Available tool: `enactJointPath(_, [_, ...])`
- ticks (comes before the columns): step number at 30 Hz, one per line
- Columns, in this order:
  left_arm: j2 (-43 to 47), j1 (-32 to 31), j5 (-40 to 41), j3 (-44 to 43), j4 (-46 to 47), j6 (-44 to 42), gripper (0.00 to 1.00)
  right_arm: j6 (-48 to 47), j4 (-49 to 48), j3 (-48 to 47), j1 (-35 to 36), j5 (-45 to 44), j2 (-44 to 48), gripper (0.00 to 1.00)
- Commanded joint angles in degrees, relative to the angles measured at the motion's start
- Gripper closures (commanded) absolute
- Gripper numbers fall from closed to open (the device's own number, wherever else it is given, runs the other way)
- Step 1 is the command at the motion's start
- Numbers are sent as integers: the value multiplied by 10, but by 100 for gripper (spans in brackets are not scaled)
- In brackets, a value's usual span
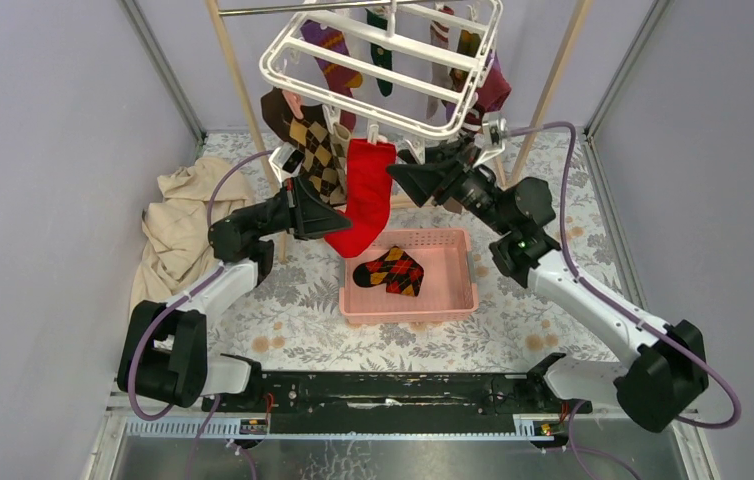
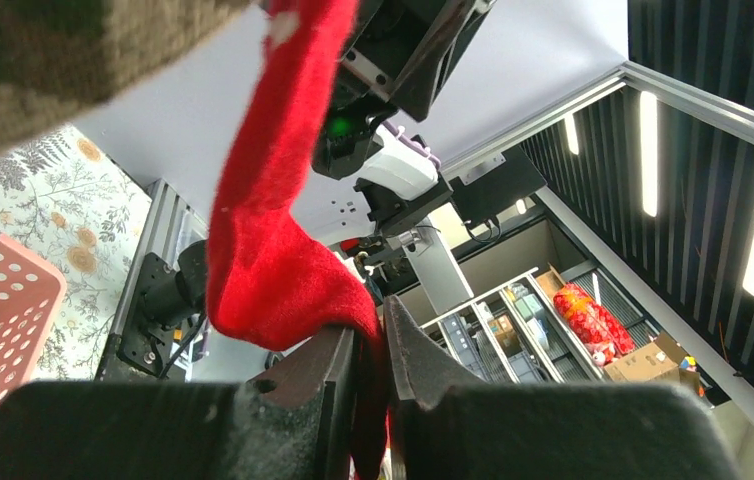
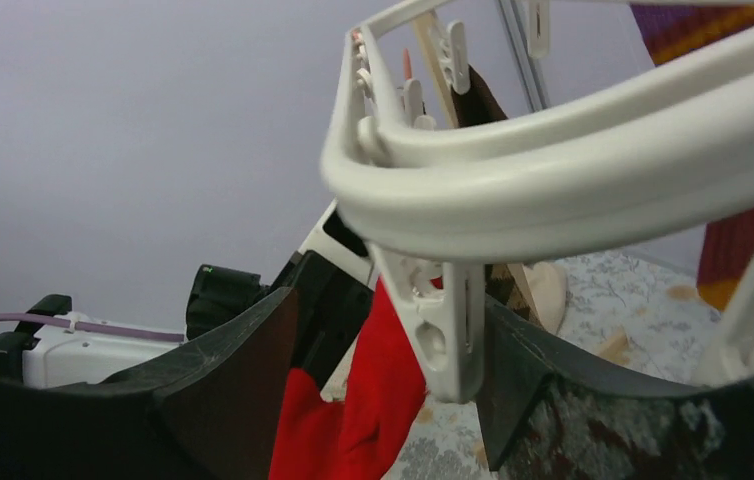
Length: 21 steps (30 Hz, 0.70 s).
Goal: Remove the socks clipped to the hanger
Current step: Remove the sock from the hanger.
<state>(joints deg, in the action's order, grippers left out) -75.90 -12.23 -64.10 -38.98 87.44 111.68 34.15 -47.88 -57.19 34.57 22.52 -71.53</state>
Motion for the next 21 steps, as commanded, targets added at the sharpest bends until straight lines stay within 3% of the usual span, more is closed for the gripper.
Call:
enactJointPath(1, [3, -3, -3, 8, 36, -16, 80, -3, 12, 41, 6, -34, 56, 31])
enactJointPath(6, [4, -4, -1, 7, 35, -17, 80, -5, 44, 55, 7, -43, 94, 31])
enactJointPath(15, [4, -7, 2, -5, 28, -18, 81, -29, 198, -26, 7, -76, 102, 27])
enactJointPath(21, [3, -8, 2, -10, 26, -19, 81, -31, 202, -49, 7, -88, 110, 27])
